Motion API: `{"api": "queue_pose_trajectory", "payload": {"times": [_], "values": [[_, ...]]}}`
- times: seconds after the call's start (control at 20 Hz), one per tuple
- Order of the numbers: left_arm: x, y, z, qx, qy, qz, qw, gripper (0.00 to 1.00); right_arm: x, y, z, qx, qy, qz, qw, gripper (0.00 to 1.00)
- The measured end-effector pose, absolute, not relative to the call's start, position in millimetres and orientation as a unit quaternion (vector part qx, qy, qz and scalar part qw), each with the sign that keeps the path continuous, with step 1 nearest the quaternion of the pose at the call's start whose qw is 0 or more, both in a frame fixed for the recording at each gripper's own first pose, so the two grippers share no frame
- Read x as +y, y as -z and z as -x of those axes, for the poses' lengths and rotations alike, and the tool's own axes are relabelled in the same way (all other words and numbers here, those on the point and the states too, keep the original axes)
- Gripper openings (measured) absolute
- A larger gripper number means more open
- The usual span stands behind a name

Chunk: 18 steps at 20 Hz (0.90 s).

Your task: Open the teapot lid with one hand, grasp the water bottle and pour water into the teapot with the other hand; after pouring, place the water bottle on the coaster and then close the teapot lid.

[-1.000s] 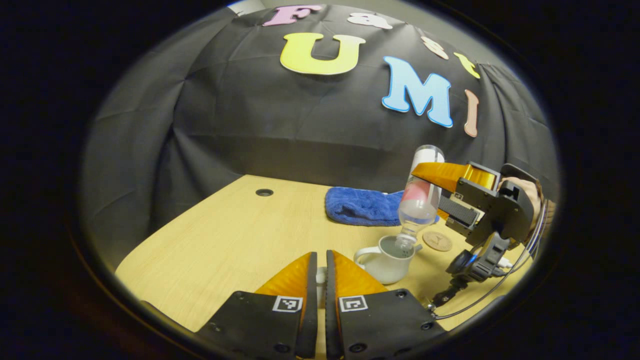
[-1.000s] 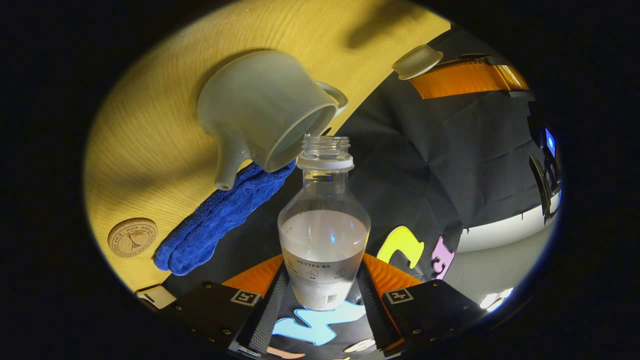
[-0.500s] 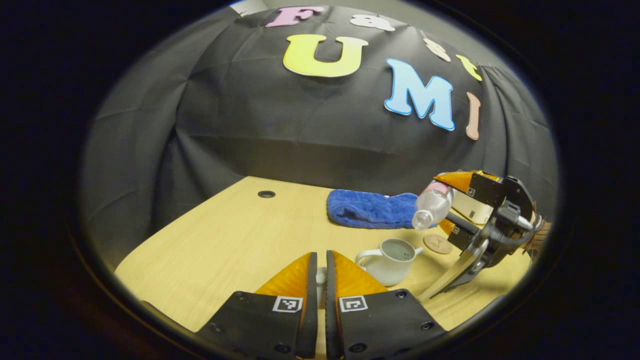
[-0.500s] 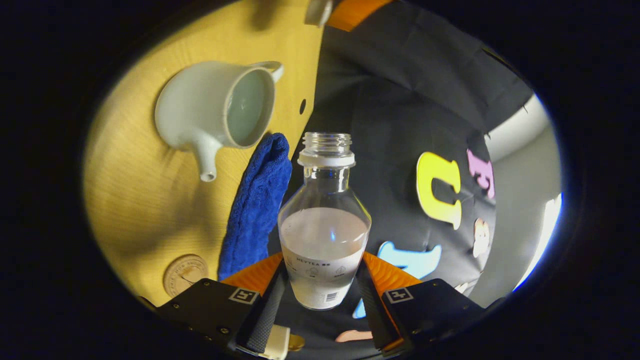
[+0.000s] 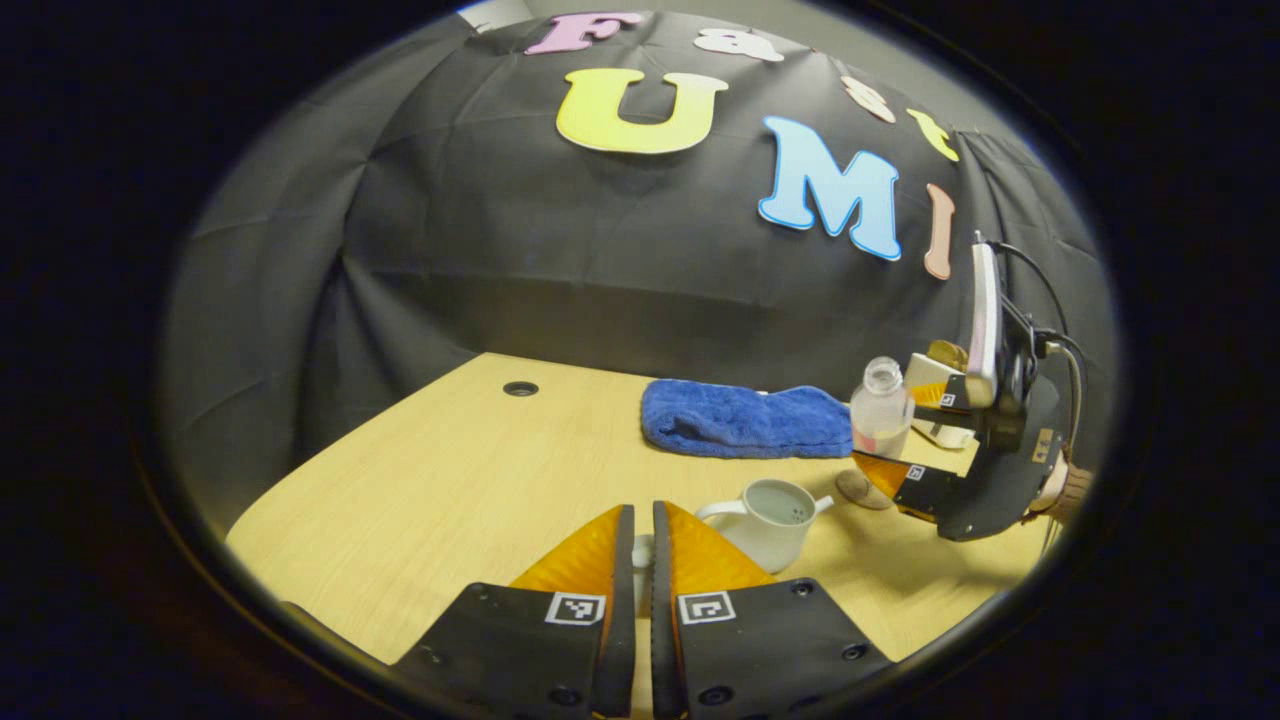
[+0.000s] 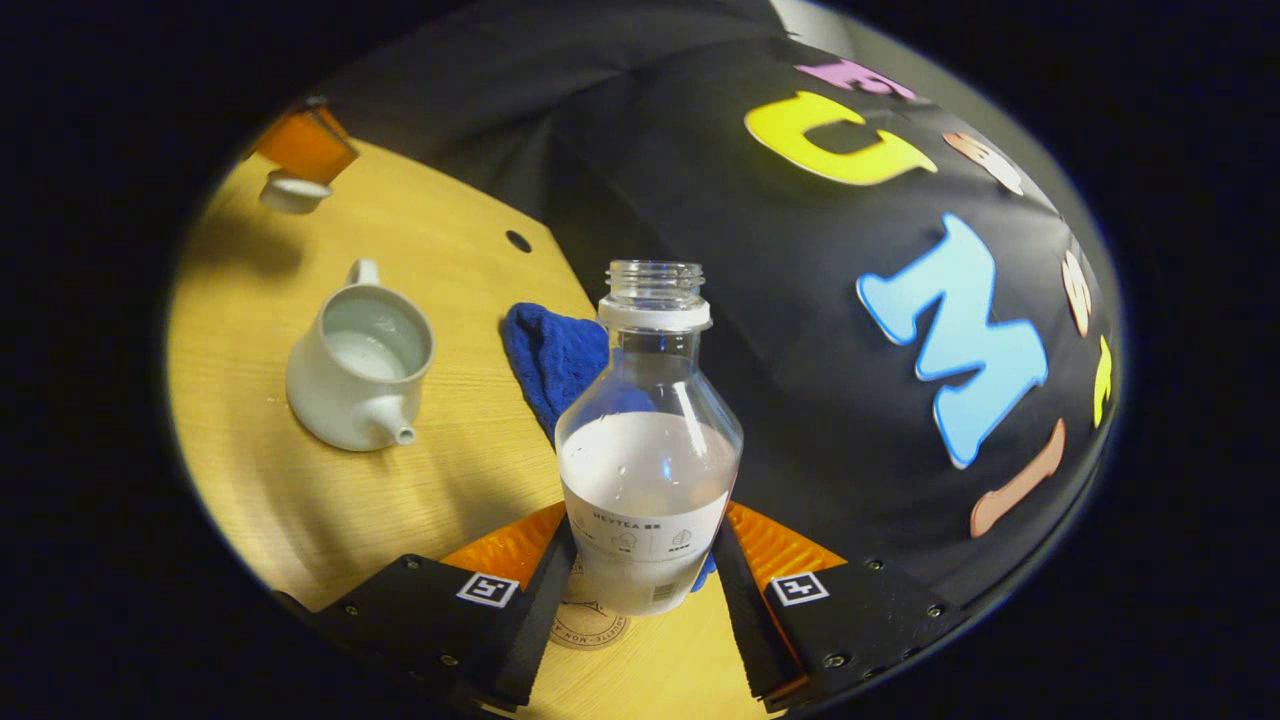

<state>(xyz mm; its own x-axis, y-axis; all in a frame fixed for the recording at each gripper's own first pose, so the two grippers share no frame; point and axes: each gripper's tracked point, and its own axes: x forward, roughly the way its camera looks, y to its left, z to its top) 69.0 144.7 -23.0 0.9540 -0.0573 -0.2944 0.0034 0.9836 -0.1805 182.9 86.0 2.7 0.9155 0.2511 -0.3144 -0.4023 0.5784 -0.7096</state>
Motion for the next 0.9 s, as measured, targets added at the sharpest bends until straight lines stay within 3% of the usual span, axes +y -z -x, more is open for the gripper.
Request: {"api": "queue_pose_trajectory", "payload": {"times": [0.4, 0.9], "values": [[144.4, 21.8, -70.0, 0.154, 0.014, 0.088, 0.984, 0.14, 49.8, 17.6, -190.1, 0.149, -0.196, 0.234, 0.940, 0.77], [143.9, 21.0, -69.8, 0.156, 0.011, 0.087, 0.984, 0.14, 61.6, 6.9, -198.8, 0.138, -0.220, 0.096, 0.961, 0.77]]}}
